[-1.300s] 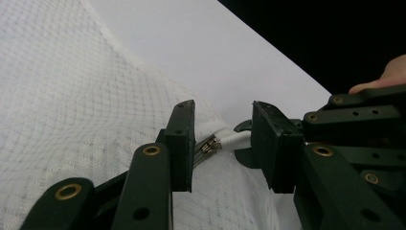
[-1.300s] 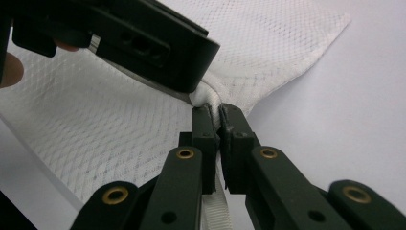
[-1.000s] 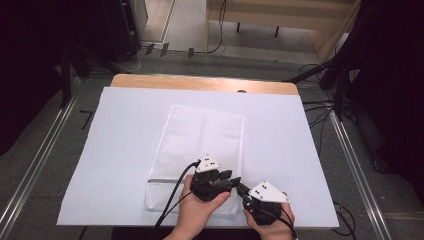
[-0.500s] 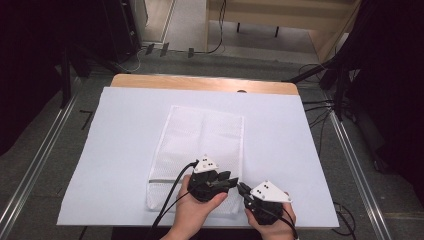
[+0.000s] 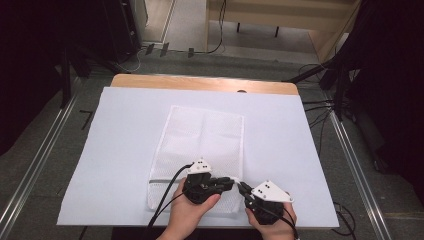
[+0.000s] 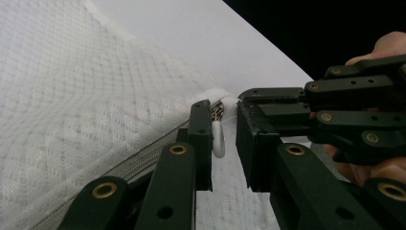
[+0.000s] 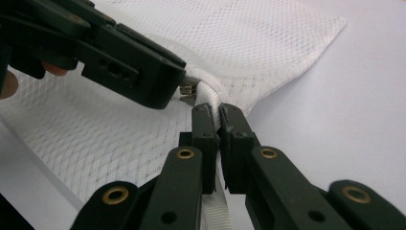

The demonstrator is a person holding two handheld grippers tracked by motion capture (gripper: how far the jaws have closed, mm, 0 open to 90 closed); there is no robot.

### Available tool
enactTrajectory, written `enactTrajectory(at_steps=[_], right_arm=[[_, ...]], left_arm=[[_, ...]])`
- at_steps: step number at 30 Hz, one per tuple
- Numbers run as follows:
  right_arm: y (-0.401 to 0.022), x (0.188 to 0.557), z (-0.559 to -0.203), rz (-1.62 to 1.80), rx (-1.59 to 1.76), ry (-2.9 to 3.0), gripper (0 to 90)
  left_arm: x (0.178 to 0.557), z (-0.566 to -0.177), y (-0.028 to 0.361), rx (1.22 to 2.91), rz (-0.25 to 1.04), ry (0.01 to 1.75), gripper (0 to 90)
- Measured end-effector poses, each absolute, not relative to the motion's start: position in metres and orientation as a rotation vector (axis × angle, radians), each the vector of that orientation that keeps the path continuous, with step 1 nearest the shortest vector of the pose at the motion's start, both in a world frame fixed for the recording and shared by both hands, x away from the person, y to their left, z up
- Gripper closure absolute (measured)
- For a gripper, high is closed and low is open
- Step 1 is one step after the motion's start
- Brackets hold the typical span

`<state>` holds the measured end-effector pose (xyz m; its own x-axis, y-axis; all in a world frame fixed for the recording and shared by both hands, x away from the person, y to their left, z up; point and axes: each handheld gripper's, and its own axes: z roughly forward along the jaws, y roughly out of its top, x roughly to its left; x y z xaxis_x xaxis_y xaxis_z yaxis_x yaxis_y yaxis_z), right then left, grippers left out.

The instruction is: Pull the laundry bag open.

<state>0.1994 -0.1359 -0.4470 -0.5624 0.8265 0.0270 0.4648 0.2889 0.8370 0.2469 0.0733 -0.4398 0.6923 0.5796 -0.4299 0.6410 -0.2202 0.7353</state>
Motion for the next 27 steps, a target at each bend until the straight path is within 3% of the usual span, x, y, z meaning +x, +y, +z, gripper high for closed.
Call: enactTrajectory(at_steps=[12,17,27], right_arm=[[-0.135,0.198,-0.446,1.195,1.158,2.146,87.5],[-0.135,0.198,-0.446,1.205,1.155,2.149,87.6],[-0.131,0.197,-0.446,1.157,1.14,2.151,88.2]], left_arm=[[0.246,-0.446,0.071,1.947,-0.062,0.95,80.0],[0.248,-0.447,0.074,1.956,-0.093,0.926,87.0],[0.25,-0.45,0.085,1.966,-0.095,0.921,87.7]])
